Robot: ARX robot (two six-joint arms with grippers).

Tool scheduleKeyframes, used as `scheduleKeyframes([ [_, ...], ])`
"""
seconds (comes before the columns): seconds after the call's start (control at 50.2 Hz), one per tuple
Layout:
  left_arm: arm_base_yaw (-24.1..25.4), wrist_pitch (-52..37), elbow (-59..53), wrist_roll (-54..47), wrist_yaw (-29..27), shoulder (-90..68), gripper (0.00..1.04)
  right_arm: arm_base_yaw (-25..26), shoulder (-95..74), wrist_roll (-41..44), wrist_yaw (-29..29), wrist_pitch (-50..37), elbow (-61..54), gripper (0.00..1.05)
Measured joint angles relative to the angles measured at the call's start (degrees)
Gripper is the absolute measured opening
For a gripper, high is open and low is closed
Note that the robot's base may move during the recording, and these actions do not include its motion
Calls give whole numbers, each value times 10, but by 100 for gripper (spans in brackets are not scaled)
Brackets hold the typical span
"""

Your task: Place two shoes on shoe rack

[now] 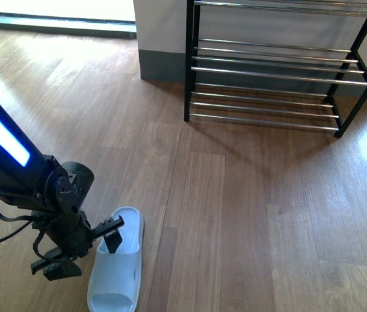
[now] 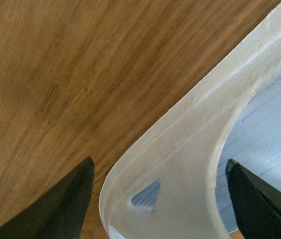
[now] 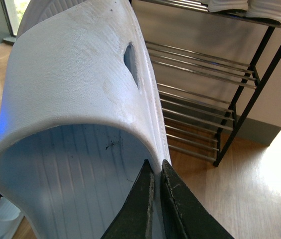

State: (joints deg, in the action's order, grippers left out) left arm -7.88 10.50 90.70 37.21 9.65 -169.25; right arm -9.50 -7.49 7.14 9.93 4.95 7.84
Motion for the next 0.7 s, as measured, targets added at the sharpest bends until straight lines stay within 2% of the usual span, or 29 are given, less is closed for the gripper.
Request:
scheduleKeyframes([
  [0.259, -2, 41, 3, -76, -72, -15, 29, 0, 0, 0, 0, 0, 0, 2],
  [0.418, -6, 39, -5, -215, -127, -6, 2, 0, 0, 0, 0, 0, 0, 2],
  [0.538, -7, 21, -14, -348, -190, 7, 2, 0, 0, 0, 0, 0, 0, 2],
  [0.697, -2, 20, -10, -488, -214, 38, 2, 0, 0, 0, 0, 0, 0, 2],
])
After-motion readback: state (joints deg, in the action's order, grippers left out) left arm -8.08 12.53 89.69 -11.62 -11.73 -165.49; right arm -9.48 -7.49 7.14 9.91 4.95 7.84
